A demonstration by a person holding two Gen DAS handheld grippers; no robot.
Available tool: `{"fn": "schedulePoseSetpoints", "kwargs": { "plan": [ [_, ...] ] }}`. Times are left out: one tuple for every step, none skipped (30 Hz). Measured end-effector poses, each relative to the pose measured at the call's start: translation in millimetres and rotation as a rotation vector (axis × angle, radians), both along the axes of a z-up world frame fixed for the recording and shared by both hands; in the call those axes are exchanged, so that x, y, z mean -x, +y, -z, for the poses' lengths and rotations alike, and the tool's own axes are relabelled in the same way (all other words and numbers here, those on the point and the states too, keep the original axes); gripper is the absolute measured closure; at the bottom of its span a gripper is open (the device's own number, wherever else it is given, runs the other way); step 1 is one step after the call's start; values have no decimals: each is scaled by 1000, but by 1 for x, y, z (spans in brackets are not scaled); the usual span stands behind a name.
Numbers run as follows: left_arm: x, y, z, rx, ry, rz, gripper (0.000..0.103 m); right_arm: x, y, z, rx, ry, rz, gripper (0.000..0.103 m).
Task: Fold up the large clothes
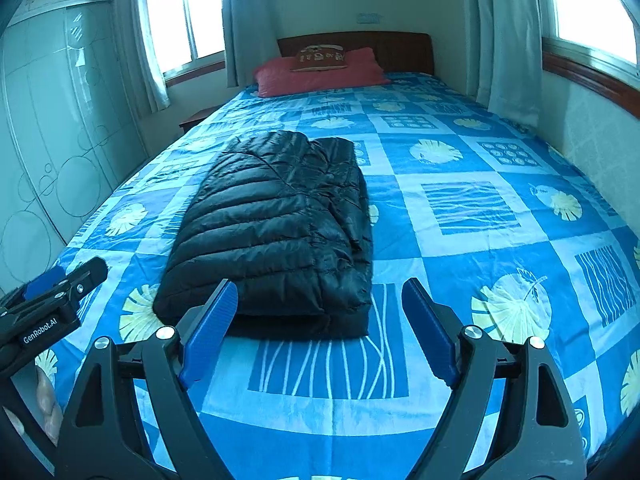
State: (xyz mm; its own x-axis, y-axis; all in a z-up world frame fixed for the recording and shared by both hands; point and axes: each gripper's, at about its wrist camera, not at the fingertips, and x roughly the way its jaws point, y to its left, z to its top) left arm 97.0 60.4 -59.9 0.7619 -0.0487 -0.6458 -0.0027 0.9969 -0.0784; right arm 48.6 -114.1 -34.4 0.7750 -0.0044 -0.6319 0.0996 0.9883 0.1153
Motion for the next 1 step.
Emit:
{"fn": "schedulePoseSetpoints", "kwargs": {
  "plan": [
    [-3, 4, 5, 4, 14, -10, 15, -1, -5, 3, 0, 1, 9, 12]
  ]
}}
